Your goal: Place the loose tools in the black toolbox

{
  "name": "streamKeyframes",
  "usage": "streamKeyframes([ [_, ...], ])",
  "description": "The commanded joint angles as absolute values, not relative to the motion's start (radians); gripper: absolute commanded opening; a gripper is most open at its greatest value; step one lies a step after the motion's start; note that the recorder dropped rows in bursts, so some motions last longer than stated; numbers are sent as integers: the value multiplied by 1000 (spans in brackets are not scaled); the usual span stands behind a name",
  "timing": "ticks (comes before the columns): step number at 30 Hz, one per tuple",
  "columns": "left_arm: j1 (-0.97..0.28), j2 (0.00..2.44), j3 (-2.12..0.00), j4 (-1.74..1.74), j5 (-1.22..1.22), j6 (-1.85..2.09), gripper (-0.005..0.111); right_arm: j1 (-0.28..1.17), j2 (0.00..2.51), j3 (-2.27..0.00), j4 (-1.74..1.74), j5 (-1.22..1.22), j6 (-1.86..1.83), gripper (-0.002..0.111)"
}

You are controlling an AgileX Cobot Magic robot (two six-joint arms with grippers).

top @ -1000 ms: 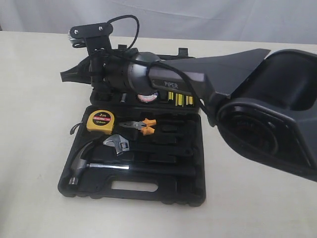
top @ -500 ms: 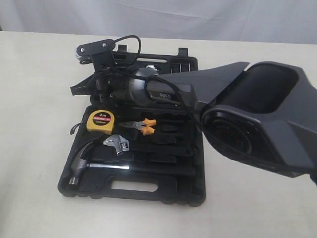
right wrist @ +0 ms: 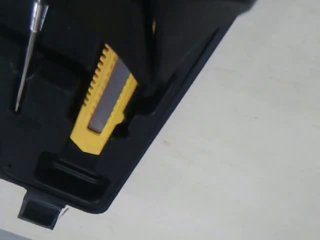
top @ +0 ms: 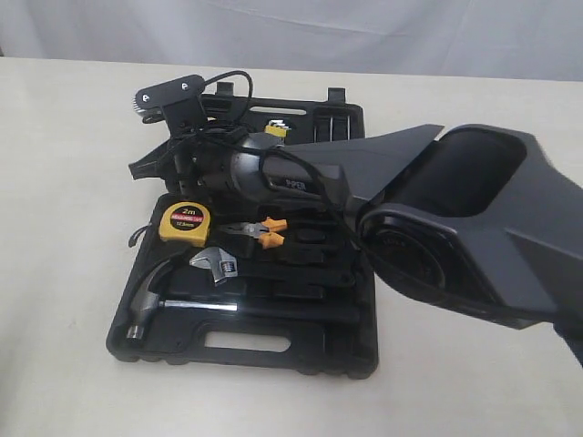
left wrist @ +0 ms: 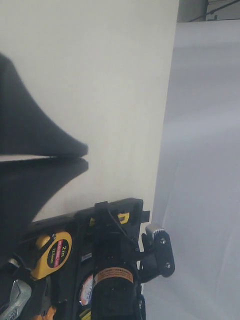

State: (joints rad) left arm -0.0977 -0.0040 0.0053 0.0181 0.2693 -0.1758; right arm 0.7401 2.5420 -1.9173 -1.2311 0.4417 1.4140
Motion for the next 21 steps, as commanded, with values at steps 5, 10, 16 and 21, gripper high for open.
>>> streamKeyframes([
  [5, -103, 0, 0, 21, 270, -175, 0, 752, 2550, -1905, -1156, 509, 1326, 0],
  [10, -103, 0, 0, 21, 270, -175, 0, 772, 2475, -1905, -1157, 520, 1306, 0],
  [16, -103, 0, 0, 21, 270, -175, 0, 812, 2367, -1905, -1151, 596, 1185, 0],
  [21, -103, 0, 0, 21, 270, -175, 0, 874, 2272, -1905, -1134, 793, 919, 0],
])
